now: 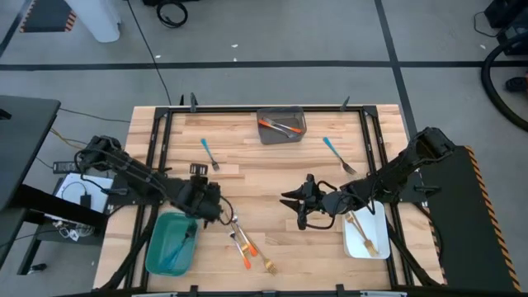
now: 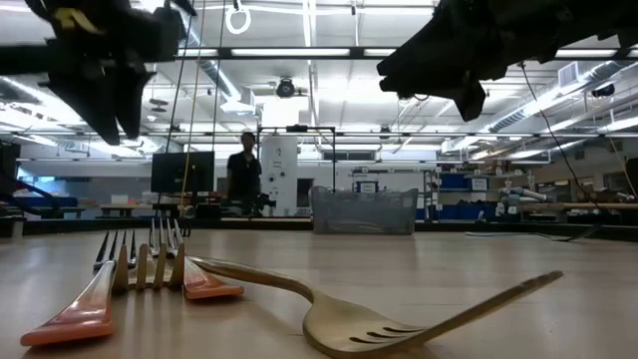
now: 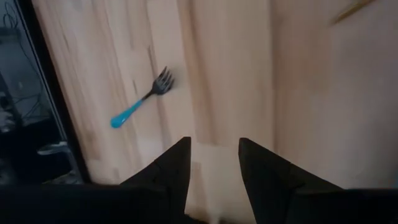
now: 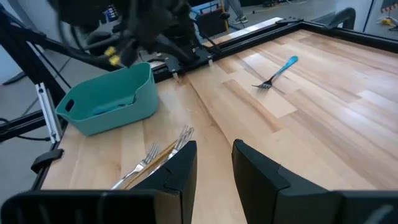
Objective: Sort silverware by color (type)
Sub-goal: Put the blue fork into the green bin
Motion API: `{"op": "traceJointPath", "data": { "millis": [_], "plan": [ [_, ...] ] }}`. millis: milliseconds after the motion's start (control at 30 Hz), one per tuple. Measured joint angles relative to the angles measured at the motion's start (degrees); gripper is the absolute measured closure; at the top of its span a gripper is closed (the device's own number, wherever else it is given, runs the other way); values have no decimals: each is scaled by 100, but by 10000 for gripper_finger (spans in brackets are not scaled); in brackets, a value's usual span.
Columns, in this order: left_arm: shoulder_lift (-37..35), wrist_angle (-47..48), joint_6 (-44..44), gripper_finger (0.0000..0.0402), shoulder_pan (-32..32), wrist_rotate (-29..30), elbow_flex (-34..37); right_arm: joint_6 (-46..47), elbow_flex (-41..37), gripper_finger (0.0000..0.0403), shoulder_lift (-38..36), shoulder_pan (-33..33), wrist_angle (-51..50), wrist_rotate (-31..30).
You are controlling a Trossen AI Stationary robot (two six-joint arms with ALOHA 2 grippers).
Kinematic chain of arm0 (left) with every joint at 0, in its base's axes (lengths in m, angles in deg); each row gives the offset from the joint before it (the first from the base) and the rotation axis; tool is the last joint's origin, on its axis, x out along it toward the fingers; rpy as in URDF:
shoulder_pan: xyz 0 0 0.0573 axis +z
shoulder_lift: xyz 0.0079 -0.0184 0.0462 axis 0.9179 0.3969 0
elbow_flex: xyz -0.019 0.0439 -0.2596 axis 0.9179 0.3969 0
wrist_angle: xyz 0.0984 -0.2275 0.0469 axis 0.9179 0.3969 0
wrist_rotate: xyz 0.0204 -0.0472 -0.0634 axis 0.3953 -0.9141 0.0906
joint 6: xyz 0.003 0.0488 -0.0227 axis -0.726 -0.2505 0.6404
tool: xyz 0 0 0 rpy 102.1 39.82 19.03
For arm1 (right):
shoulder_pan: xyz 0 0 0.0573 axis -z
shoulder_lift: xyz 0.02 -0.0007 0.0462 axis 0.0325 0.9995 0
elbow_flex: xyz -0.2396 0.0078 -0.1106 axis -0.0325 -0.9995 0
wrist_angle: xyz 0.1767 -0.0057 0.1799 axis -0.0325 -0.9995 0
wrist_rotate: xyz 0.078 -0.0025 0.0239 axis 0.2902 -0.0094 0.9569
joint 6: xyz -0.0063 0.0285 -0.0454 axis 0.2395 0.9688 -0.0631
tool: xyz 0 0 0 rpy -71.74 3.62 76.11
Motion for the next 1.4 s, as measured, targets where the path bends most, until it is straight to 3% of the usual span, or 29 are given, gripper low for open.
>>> {"op": "traceJointPath", "data": {
  "millis": [200,467,1000,1400],
  "plan": [
    [0,-148,-1171,258,638,0,247,10,0,294,0,0,-5,-17],
    [0,-1073,-2661,258,1484,-6,547,-109,0,294,0,2,2,-17],
    [2,-1534,-4485,258,2996,-38,622,-140,0,294,0,-4,9,-14],
    [2,-2325,-5986,258,3947,-753,622,-142,0,294,0,-4,9,-13]
  ]
}}
